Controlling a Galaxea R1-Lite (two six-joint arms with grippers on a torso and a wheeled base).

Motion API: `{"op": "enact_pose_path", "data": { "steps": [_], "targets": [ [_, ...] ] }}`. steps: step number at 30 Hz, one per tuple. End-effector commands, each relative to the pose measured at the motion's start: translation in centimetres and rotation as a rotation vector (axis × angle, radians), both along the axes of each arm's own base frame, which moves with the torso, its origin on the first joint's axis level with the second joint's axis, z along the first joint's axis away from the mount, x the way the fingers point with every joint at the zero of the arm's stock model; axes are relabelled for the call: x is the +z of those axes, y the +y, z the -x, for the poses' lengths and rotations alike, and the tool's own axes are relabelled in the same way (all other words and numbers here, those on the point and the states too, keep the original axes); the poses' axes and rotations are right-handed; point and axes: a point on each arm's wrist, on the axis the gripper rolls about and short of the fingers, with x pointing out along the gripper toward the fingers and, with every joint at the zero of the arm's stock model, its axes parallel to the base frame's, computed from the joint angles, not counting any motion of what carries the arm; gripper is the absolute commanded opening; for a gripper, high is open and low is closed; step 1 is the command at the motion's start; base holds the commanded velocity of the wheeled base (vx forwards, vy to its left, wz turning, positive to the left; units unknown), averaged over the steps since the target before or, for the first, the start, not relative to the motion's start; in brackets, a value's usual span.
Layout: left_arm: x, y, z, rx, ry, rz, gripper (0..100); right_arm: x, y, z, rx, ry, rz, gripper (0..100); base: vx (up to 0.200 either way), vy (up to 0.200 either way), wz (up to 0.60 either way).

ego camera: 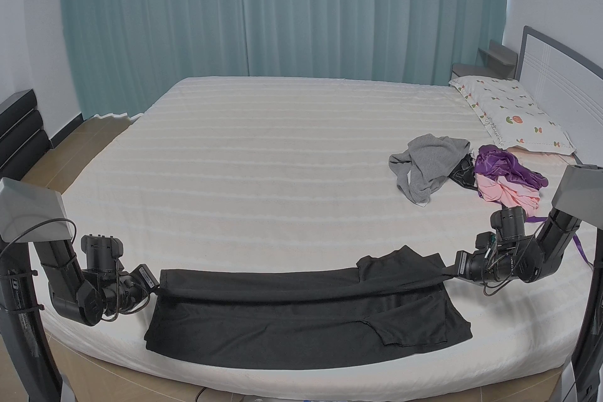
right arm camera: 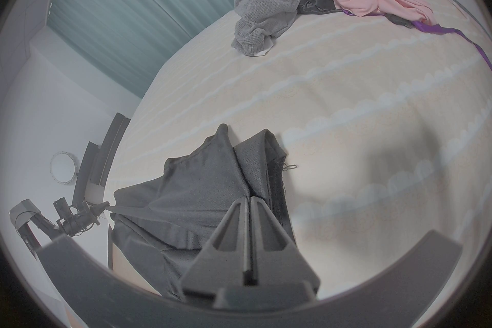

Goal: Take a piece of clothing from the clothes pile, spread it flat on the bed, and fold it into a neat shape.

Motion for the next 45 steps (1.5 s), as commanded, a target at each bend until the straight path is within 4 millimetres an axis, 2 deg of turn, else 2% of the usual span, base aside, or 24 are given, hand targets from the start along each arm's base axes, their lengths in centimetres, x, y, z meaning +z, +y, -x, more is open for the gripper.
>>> {"op": "enact_pose_path", "data": {
  "steps": [1, 8, 20, 21, 22, 26, 34, 39, 42, 44, 45],
  "targets": [
    [-0.4, 0.0, 0.4, -0.002, 0.022, 0.000, 0, -0.5, 0.0, 0.5, 0.007, 0.013, 0.005, 0, 0.000, 0.000, 0.00],
    [-0.9, -0.1, 1.6, -0.050, 0.069, -0.045, 0, -1.2, 0.0, 1.5, 0.057, 0.022, 0.045, 0, 0.000, 0.000, 0.00],
    [-1.6, -0.2, 1.8, -0.055, 0.086, -0.047, 0, -1.9, 0.3, 1.9, 0.077, 0.046, 0.061, 0, 0.000, 0.000, 0.00],
    [-1.5, -0.2, 1.7, -0.055, 0.084, -0.047, 0, -2.0, 0.3, 1.9, 0.077, 0.049, 0.061, 100, 0.000, 0.000, 0.00],
    [-1.5, -0.2, 1.7, -0.055, 0.084, -0.047, 100, -2.0, 0.3, 1.9, 0.077, 0.049, 0.061, 100, 0.000, 0.000, 0.00],
    [-1.6, -0.2, 1.8, -0.058, 0.086, -0.048, 100, -1.8, 0.3, 1.8, 0.078, 0.042, 0.060, 100, 0.000, 0.000, 0.00],
    [-0.9, -0.1, 0.9, -0.045, 0.036, -0.042, 100, 0.1, 0.3, 0.5, 0.006, -0.024, -0.007, 100, 0.000, 0.000, 0.00],
    [-0.1, 0.0, -0.8, -0.007, -0.032, -0.011, 100, 0.5, 0.4, -0.5, -0.057, -0.066, -0.059, 100, 0.000, 0.000, 0.00],
    [0.3, 0.1, -2.8, 0.019, -0.087, 0.013, 100, 0.1, 0.5, -0.8, -0.070, -0.061, -0.072, 100, 0.000, 0.000, 0.00],
    [0.2, 0.2, -3.0, 0.018, -0.090, 0.012, 100, 0.2, 0.5, -0.9, -0.071, -0.062, -0.073, 100, 0.000, 0.000, 0.00],
    [-0.1, 0.3, -4.5, 0.020, -0.110, 0.006, 100, 0.1, 0.4, -1.0, -0.075, -0.062, -0.076, 100, 0.000, 0.000, 0.00]
  ]
}}
